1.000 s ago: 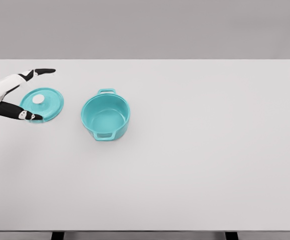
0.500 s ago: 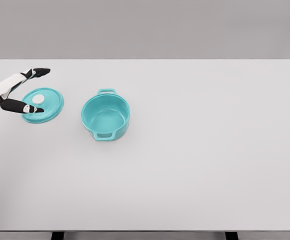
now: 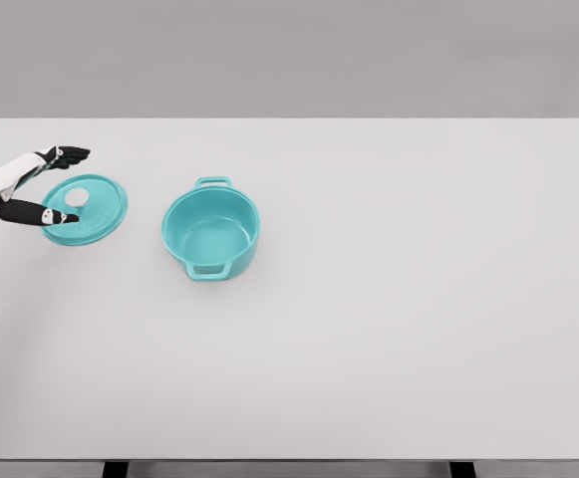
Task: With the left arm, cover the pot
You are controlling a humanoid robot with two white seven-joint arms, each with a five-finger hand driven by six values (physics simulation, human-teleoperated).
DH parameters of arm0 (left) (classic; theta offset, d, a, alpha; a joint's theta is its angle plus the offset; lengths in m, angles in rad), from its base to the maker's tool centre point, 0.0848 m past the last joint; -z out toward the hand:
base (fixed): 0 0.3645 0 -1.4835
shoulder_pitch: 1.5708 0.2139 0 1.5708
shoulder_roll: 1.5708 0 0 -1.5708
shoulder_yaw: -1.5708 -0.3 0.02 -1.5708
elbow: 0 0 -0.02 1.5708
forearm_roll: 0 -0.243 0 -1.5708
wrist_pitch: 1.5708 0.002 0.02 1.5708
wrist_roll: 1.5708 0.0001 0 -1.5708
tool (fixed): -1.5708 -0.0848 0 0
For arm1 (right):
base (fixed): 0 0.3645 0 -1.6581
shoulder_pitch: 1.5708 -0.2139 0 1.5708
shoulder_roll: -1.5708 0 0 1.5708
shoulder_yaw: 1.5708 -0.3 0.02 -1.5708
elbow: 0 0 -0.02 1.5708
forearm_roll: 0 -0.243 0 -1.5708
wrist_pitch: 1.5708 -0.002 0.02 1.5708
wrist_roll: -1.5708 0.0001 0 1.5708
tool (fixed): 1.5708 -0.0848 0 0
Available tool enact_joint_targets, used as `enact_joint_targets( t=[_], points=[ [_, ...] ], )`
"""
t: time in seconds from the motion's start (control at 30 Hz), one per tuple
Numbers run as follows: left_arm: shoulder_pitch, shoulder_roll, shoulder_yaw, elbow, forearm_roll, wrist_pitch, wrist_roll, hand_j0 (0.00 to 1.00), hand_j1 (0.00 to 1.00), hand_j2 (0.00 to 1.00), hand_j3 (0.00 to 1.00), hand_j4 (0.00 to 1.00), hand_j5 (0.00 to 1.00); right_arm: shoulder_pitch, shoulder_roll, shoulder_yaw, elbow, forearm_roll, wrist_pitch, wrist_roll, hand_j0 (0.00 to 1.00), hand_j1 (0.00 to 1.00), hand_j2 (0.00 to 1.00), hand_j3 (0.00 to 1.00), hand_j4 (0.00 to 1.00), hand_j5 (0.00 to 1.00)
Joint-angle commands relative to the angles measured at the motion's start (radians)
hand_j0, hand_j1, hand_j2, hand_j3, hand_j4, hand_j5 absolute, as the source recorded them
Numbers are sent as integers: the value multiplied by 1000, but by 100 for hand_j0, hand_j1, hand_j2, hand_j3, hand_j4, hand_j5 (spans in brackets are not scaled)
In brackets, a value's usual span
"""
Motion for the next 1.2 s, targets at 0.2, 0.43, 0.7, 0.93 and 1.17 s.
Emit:
enact_joint_targets(
  t=[0.2,0.43,0.7,0.93,1.17],
  points=[
    [0,-6,1,2,30,25,-18,88,88,88,88,88,88,0,0,0,0,2,-1,0,100,100,100,100,100,100],
    [-11,-18,-1,47,28,41,-19,88,88,88,88,88,88,0,0,0,0,0,-1,0,100,100,100,100,100,100],
    [-28,-34,-2,73,21,41,-21,88,88,88,88,88,88,0,0,0,0,2,-1,0,100,100,100,100,100,100],
    [-26,-40,-2,73,21,41,-19,88,88,88,88,88,88,0,0,0,0,0,-1,0,100,100,100,100,100,100],
    [-28,-44,-16,73,21,39,-16,87,87,87,87,87,87,0,0,0,0,0,-1,0,100,100,100,100,100,100]
  ],
)
